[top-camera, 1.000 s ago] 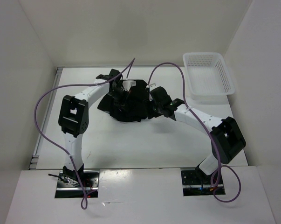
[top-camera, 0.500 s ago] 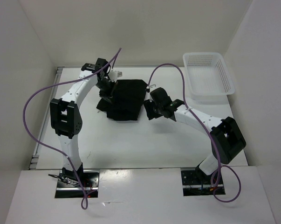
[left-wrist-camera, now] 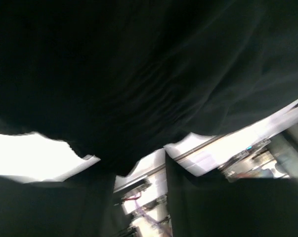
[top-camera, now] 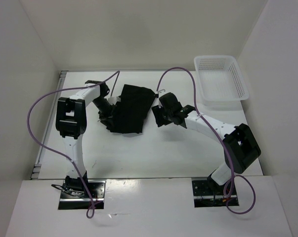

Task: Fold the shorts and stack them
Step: Fold the shorts

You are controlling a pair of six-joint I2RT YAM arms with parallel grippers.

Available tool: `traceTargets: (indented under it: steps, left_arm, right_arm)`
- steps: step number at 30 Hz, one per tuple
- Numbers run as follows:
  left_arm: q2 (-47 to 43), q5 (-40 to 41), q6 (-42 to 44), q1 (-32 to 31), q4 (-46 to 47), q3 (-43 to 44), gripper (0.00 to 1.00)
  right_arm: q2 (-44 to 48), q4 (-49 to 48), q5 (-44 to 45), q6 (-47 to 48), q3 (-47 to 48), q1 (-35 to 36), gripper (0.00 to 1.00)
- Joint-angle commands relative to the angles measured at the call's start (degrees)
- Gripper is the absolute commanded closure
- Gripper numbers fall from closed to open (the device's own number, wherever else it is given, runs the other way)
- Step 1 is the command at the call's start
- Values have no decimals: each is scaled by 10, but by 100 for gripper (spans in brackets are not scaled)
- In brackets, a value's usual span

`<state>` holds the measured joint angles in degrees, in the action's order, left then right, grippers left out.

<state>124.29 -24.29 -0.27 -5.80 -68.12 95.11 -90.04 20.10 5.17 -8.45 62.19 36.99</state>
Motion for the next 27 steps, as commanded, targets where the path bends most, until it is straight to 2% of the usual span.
traceTargets:
  steps: [1, 3, 4, 5, 6, 10, 13, 16, 27]
  left_arm:
    - [-52, -43, 3, 7, 8, 3, 45]
    - [-69, -57, 3, 22, 19, -3, 30]
    - [-76, -63, 3, 27, 26, -3, 18]
    - [-81, -70, 3, 33, 26, -3, 2]
    - [-89, -70, 3, 39, 32, -3, 0]
    - [-99, -31, 3, 45, 62, -33, 0]
    - [-94, -30, 3, 38, 88, -55, 0]
    - [-94, 14, 3, 26, 133, -69, 0]
    - [-55, 22, 3, 10, 208, -96, 0]
  right_arm:
    - [23, -33, 3, 8, -4, 4, 37]
    - [23, -33, 3, 8, -4, 4, 37]
    - [23, -33, -2, 8, -4, 4, 37]
    - [23, -33, -2, 13, -4, 4, 37]
    - [23, -33, -2, 13, -4, 4, 37]
    - [23, -33, -2, 13, -4, 4, 37]
    - [23, -33, -8, 13, -4, 4, 37]
    - [23, -33, -8, 13, -4, 4, 37]
    - [23, -33, -8, 13, -4, 4, 37]
